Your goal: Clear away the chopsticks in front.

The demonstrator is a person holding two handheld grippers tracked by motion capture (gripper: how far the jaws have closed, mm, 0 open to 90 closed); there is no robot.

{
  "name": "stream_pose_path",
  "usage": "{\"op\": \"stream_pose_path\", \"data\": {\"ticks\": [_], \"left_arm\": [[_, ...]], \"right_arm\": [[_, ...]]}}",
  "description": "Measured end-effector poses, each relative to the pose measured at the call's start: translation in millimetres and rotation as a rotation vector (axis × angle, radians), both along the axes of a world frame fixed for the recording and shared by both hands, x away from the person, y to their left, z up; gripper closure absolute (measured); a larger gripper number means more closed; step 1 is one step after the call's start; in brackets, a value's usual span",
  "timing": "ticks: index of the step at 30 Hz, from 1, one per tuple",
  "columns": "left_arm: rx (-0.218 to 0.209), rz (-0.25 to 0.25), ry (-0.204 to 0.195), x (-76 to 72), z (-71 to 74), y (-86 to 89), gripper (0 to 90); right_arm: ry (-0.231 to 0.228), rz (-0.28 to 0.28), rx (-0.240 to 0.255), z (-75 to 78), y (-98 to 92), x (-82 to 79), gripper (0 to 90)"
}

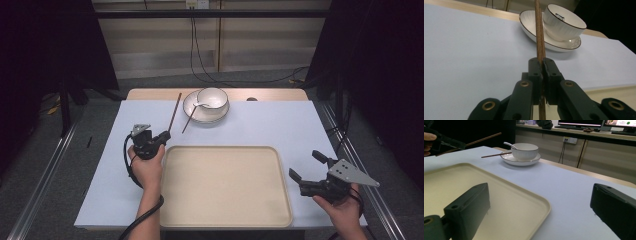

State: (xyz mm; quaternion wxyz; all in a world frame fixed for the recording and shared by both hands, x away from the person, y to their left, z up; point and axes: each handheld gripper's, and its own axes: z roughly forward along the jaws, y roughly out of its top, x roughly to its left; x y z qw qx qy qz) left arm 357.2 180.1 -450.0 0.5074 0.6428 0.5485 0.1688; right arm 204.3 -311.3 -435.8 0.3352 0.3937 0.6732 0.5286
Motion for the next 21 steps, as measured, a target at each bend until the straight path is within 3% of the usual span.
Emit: {"op": "stream_pose_path", "data": {"ticks": [2,6,10,11,21], "left_arm": [[-0.018,0.014,-0.006,-8.2,-0.4,1.0,85.6],[-0.006,0.021,-0.005,-19.1,-1.9,1.5,85.6],[-0.022,0.036,-0.020,-34.7,-3.1,2.0,85.6],[-0.019,0.038,-0.039,-42.0,-3.2,-0.1,85.6],[0.010,0.017,-0.048,-67.9,-3.8,-12.1,85.6]], "right_arm": [[-0.001,-0.002,0.003,-0.1,0.1,0.1,2.3],[0.002,-0.001,-0.002,-0.3,-0.1,-0.2,2.3],[-0.001,0.004,0.000,-0.1,0.1,-0.7,2.3],[-0.002,0.004,0.000,-0.2,0.3,-0.7,2.2],[0.002,0.005,-0.001,0.1,0.8,-1.3,2.2]]}}
